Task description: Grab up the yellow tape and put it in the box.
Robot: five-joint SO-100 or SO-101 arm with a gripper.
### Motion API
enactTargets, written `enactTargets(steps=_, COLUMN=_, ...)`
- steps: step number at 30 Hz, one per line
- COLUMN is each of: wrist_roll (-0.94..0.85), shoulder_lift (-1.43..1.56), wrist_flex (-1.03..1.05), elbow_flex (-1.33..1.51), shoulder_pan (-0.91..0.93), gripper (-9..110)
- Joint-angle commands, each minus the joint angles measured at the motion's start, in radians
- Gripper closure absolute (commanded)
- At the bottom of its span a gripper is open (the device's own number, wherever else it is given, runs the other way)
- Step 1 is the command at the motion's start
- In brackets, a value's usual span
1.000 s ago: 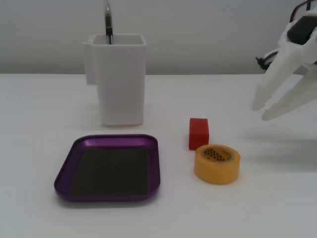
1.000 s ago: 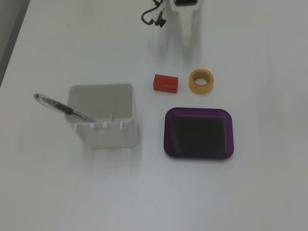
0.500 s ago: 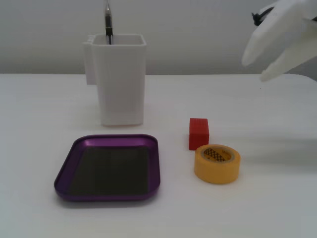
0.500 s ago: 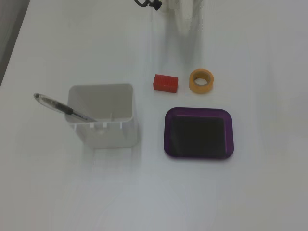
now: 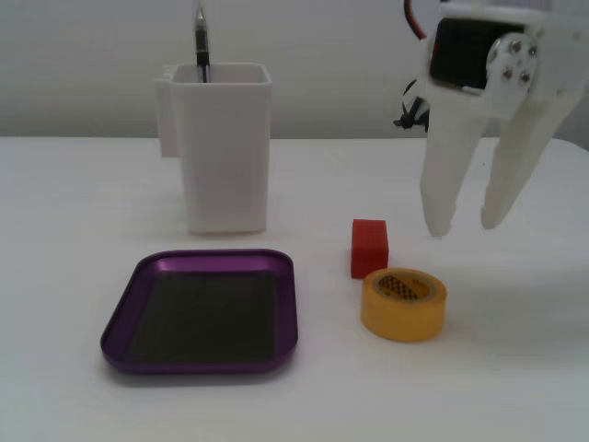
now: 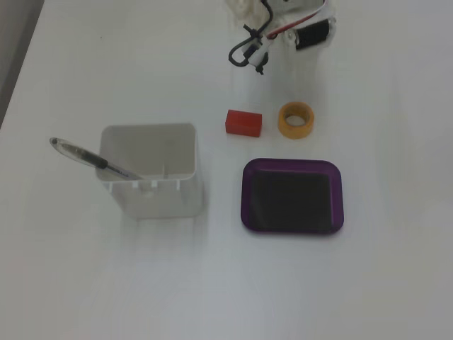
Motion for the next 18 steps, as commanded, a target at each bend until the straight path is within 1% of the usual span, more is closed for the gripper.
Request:
enactTargets(steps=1, wrist_roll=0.0, shoulder_lift=-0.011, wrist_flex=-0.048, elbow_flex=-0.029, shoulder_pan=0.0, gripper=88)
enactTargets(steps=7, wrist_roll=0.0, shoulder_lift=-0.014, wrist_flex=-0.098, elbow_flex=-0.011, shoulder_pan=-0.008, gripper=88)
enactTargets(steps=18, wrist_roll=-0.002, shoulder_lift=-0.014, wrist_flex=-0.245, elbow_flex=0.153, shoulder_pan=0.003, gripper=88)
